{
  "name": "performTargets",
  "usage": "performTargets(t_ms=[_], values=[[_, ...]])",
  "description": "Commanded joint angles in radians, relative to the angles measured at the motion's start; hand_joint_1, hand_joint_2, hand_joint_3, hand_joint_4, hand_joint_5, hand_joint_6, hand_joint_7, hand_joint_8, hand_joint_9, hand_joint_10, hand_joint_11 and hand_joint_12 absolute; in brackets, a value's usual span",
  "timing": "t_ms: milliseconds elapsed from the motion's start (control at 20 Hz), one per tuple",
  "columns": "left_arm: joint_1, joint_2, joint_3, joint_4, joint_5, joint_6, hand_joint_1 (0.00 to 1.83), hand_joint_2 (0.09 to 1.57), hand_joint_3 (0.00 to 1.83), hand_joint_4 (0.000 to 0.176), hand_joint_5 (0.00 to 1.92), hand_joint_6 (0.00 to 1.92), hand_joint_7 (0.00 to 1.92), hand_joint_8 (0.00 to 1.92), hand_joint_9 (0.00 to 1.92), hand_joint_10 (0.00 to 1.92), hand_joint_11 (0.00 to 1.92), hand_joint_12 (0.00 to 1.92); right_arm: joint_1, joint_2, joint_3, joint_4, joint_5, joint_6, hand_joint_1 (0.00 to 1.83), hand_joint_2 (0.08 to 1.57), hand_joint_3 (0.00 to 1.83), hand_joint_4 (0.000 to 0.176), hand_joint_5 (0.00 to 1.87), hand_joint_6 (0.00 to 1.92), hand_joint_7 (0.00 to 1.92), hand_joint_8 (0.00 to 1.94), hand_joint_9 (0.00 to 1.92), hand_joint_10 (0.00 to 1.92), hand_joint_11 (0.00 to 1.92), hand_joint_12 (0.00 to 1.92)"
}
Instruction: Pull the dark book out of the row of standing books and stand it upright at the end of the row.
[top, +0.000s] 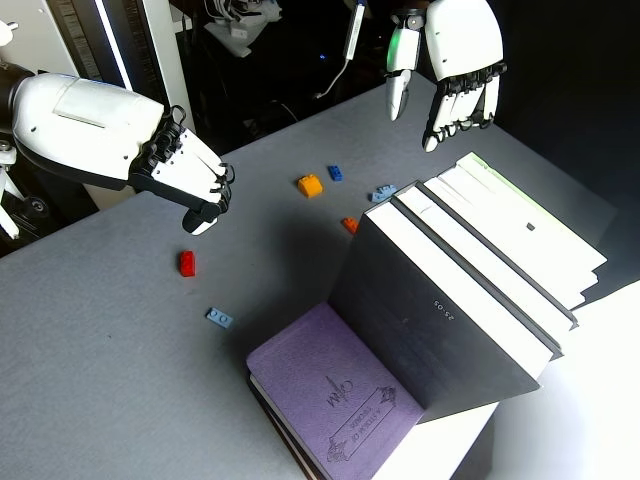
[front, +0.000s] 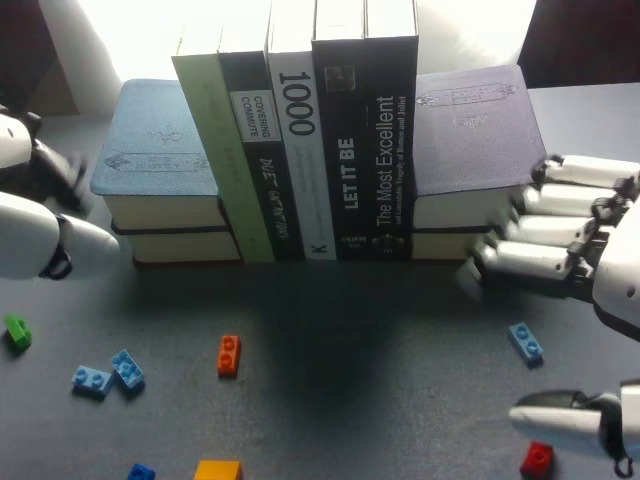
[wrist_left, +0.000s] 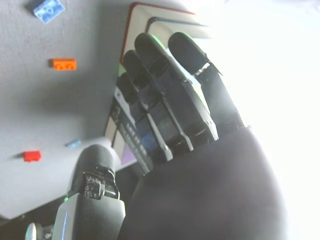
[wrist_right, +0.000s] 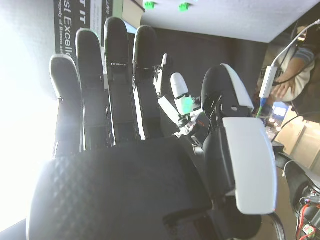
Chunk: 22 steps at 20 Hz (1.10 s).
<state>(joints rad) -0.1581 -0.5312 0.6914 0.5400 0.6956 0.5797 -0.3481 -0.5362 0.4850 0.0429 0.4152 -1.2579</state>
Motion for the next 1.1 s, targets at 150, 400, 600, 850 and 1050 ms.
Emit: performTargets(t_ms=[150,400,600,850,1050], values=[[-0.014,0.008,0.002,0.042,-0.068,0.002,0.00,1.24,0.01,0.000,0.00,0.00,0.03,0.00,0.04,0.00,0.00,0.36,0.019,0.007,-0.008,0.029,0.109,-0.015,0.02,1.14,0.05,0.027,0.07,0.03,0.08,0.00,0.00,0.01,0.00,0.00],[-0.014,0.008,0.005,0.044,-0.068,0.005,0.00,1.23,0.00,0.000,0.01,0.00,0.04,0.00,0.04,0.00,0.00,0.38,0.106,-0.028,-0.019,0.273,0.105,-0.290,0.00,1.09,0.02,0.028,0.06,0.02,0.07,0.00,0.00,0.01,0.00,0.00],[-0.016,0.008,0.006,0.047,-0.068,0.005,0.00,1.24,0.00,0.000,0.03,0.00,0.04,0.00,0.05,0.00,0.00,0.37,0.144,-0.076,-0.024,0.306,0.205,-0.369,0.00,1.12,0.03,0.056,0.18,0.07,0.06,0.01,0.00,0.00,0.00,0.00],[-0.038,0.004,0.010,0.047,-0.067,0.040,0.00,1.22,0.00,0.000,0.05,0.01,0.06,0.00,0.05,0.00,0.00,0.38,0.173,-0.180,-0.015,0.412,0.399,-0.592,0.00,1.15,0.01,0.023,0.69,0.08,0.18,0.00,0.00,0.00,0.00,0.00],[-0.040,0.004,0.002,0.043,-0.052,0.029,0.00,1.23,0.00,0.000,0.03,0.00,0.04,0.00,0.03,0.00,0.00,0.35,0.198,-0.286,0.045,0.451,0.461,-0.639,0.00,1.14,0.00,0.016,0.83,0.08,0.22,0.00,0.00,0.00,0.00,0.00]])
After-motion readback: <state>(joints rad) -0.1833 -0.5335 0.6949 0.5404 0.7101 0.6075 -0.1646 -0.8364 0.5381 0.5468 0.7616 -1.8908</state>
